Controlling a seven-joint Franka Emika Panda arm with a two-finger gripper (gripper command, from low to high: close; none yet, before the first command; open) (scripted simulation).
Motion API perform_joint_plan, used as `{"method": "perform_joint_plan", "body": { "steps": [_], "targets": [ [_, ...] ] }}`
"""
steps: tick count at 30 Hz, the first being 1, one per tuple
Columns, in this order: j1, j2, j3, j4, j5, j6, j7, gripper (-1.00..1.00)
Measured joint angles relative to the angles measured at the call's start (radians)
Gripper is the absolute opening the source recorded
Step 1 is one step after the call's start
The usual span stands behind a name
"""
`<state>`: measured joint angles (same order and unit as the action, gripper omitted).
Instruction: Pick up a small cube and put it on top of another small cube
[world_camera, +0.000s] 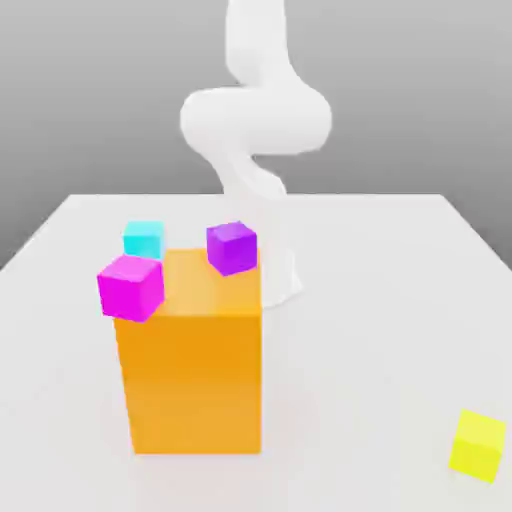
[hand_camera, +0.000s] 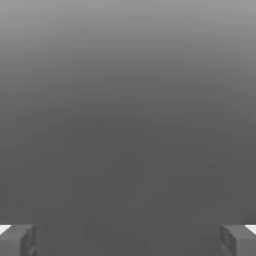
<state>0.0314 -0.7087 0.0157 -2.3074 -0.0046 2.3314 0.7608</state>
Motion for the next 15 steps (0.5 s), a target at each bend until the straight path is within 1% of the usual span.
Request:
{"method": "perform_joint_plan", "body": {
  "steps": [15],
  "targets": [
    [0.166, 0.549, 0.124, -0.044, -0.039, 0.189, -0.227, 0.0]
  ]
}}
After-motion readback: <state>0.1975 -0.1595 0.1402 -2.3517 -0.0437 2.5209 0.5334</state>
